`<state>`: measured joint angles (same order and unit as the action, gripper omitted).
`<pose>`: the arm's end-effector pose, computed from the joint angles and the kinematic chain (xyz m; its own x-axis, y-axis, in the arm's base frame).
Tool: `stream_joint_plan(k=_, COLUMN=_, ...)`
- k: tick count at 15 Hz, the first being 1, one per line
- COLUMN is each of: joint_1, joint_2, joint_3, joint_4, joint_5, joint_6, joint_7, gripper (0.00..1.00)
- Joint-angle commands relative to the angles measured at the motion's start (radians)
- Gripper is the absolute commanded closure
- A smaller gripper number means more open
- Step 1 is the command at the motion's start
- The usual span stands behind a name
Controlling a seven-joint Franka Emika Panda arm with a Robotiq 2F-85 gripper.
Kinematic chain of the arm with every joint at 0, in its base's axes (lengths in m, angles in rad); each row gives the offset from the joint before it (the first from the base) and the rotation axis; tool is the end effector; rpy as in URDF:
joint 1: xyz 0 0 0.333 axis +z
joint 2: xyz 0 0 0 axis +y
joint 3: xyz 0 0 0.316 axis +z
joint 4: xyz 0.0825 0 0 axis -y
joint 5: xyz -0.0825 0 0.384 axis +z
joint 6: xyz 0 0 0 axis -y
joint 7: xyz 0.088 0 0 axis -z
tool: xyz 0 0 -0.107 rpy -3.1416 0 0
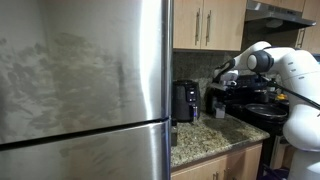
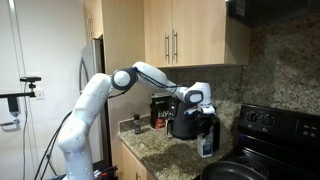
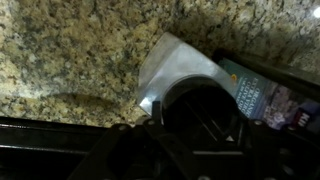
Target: Move the bottle from the right to the left
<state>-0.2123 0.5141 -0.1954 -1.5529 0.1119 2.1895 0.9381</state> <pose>0.6562 -0.2564 0.3673 0.1912 -0.9786 0.0758 -0.9740 -0.1988 -0.1090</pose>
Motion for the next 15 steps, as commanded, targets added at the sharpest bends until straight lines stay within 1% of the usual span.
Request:
stream_joint_plan(k=1, joint_1=0.008, joint_2=0.008, joint_3=-0.007, joint_4=0.009, joint_5=0.013, joint_6=-0.017, joint_7=-0.019, gripper=0.63)
stream_joint_plan(k=5, joint_1=0.018, joint_2=-0.041, joint_3=-0.007, joint_4=-0.044, joint_5=-0.007, joint_6=-0.049, joint_7=-0.061, gripper=0.63)
stream_joint_plan(k=8, joint_1=0.042, joint_2=-0.116, joint_3=-0.019, joint_4=-0.141, joint_5=-0.067, joint_6=-0.063, joint_7=-0.119, gripper=0.63)
stream_joint_plan(k=12, joint_1=0.086, joint_2=-0.26, joint_3=-0.031, joint_4=-0.347, joint_5=-0.213, joint_6=-0.001, joint_7=-0.192, gripper=0.63)
stream_joint_plan(k=13, joint_1=0.086, joint_2=-0.296, joint_3=-0.02, joint_4=-0.396, joint_5=-0.222, joint_6=0.011, joint_7=-0.237, gripper=0.63)
stream_joint_plan(k=14, joint_1=0.086, joint_2=-0.334, joint_3=-0.01, joint_4=-0.451, joint_5=-0.223, joint_6=0.049, joint_7=-0.282, gripper=0.63)
stream_joint_plan(k=15, joint_1=0.085, joint_2=-0.373, joint_3=-0.003, joint_4=-0.505, joint_5=-0.21, joint_6=0.072, joint_7=-0.329, gripper=0.63)
